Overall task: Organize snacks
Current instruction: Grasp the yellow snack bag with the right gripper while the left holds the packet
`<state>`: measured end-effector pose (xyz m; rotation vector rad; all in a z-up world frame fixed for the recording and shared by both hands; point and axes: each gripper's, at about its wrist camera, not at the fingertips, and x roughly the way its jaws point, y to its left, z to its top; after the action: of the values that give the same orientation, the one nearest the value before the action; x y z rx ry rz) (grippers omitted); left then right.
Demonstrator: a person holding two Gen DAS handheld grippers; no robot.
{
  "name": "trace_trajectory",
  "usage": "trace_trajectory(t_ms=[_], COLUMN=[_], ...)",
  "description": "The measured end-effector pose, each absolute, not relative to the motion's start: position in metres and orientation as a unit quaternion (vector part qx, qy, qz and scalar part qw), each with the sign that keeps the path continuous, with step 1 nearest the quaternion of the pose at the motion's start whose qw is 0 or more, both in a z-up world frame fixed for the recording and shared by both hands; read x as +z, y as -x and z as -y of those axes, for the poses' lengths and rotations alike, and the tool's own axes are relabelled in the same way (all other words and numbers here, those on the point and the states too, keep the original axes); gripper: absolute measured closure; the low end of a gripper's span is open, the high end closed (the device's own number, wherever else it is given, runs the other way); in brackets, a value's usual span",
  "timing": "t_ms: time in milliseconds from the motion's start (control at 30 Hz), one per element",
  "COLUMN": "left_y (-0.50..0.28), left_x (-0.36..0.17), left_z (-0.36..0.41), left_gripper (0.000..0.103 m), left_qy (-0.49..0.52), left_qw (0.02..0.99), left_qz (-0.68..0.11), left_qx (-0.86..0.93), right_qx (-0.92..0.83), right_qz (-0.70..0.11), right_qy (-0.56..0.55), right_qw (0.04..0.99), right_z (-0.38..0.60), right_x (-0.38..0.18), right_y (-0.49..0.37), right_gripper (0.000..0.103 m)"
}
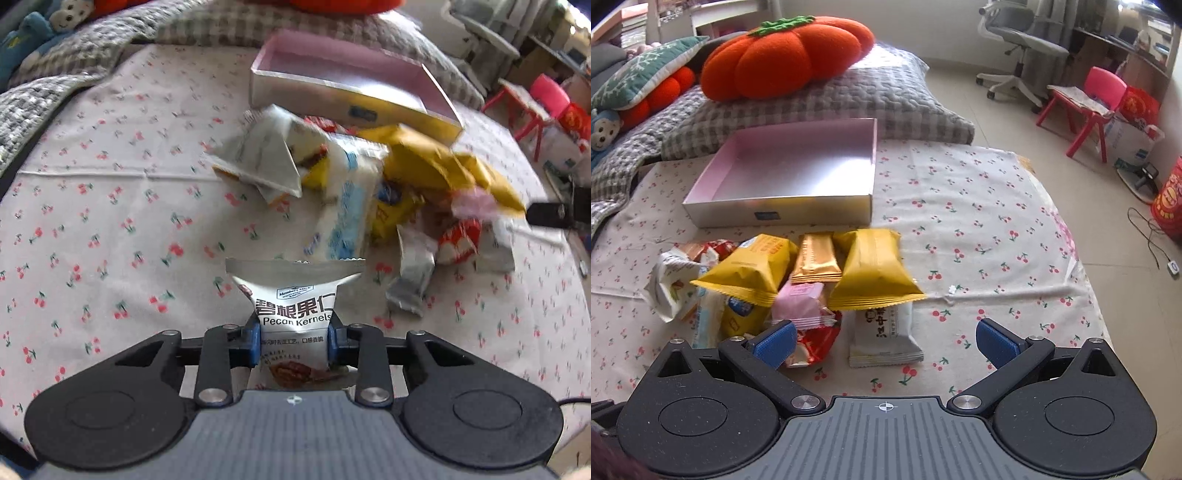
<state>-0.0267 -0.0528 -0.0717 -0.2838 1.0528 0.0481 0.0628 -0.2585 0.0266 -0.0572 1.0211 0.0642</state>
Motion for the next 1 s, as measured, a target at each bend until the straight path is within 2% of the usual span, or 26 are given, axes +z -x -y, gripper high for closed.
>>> trace_trajectory(t_ms=[133,500,700,1000], left_y=[0.015,0.004,-0.008,-0.018], left_x=[-0.067,-0.053,-0.044,-0.030], left_z=[0.045,0.022,0.007,-0.019], left_gripper=[0.074,0.074,0.074,0.073], left_qy=[0.113,0.153,0.163,0.203], left_qw=[0.872,0.879,0.885,0.884], left_qz=[-0.474,-0.448,-0.430,-0.411], left_qx=[0.050,0.058,0.073,0.089], right_qx=[0.012,-0.037,-0.039,-0.025], right_qz=[-0.482,-0.492,-0.467,-0.493], right_qy=[0.025,-0.061,-0.093,-0.087], right_qw=[0.876,0.868,0.878,0.865], right_z=[0.267,0.306,0.309,0.300], right_x=[0.024,0.016,0.019,-0.001], right_y=[-0.067,-0.098,-0.112,-0.141], right_gripper=[0.000,0.000,0.000,0.000])
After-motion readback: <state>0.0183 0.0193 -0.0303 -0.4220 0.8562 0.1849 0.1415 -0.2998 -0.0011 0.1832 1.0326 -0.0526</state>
